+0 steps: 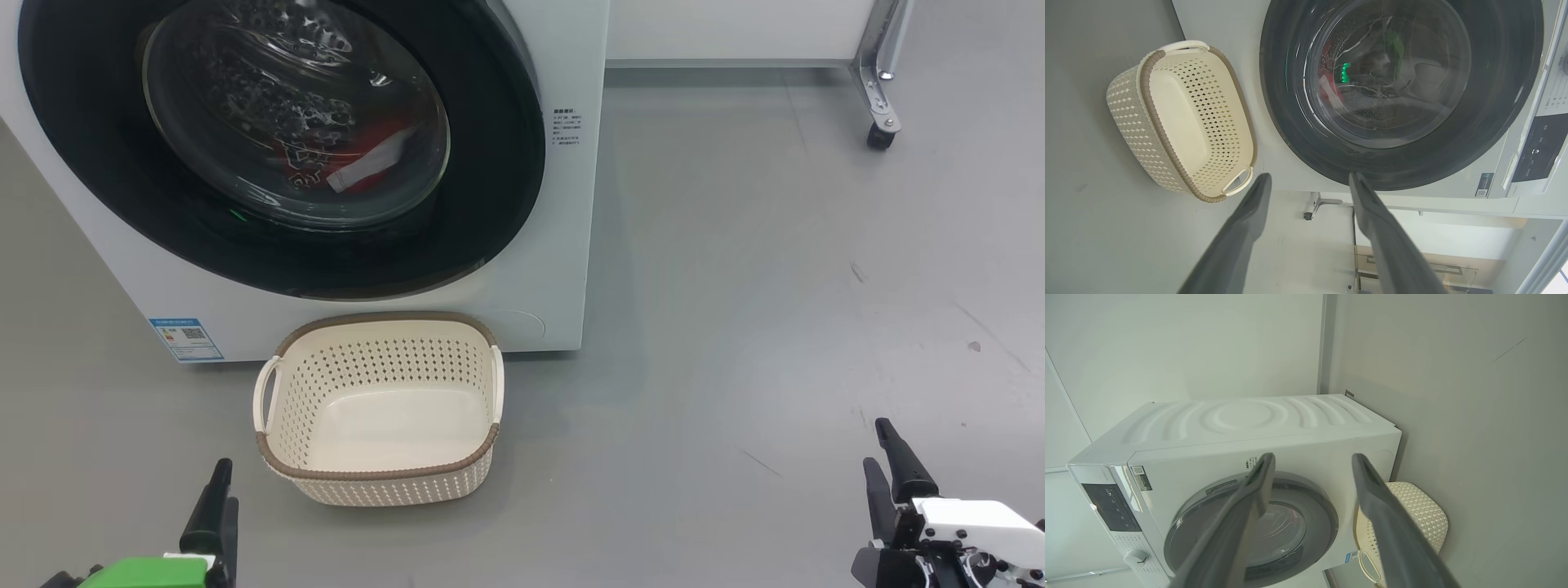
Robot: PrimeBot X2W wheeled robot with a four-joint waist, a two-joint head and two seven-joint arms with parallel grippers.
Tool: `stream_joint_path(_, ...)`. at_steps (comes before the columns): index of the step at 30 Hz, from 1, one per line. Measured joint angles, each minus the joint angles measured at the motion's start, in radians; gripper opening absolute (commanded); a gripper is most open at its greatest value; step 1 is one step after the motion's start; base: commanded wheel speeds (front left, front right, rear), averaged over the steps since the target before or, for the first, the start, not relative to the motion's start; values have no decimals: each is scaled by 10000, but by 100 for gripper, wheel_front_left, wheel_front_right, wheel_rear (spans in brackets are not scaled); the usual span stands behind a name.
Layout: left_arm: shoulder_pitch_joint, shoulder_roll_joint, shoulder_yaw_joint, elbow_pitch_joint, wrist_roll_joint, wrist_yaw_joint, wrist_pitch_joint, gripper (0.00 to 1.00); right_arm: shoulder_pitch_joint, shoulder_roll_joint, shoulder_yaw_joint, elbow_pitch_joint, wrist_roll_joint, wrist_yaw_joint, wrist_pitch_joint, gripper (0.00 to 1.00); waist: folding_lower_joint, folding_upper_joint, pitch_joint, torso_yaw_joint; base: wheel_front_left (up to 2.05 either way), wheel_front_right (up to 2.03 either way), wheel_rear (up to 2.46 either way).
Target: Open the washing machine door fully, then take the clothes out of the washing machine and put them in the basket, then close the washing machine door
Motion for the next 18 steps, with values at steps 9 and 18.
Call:
stream_joint_path(9, -6, 0, -134, -75, 2, 0, -247, 100, -1, -2, 10, -234, -148, 0, -209, 100, 0, 0, 6, 17, 0, 0, 0)
stream_joint_path(18, -39, -10, -301, -190, 17, 0, -510, 100, 1, -2, 21, -520, -378, 0, -506, 100, 0, 0, 18, 51, 0, 0, 0)
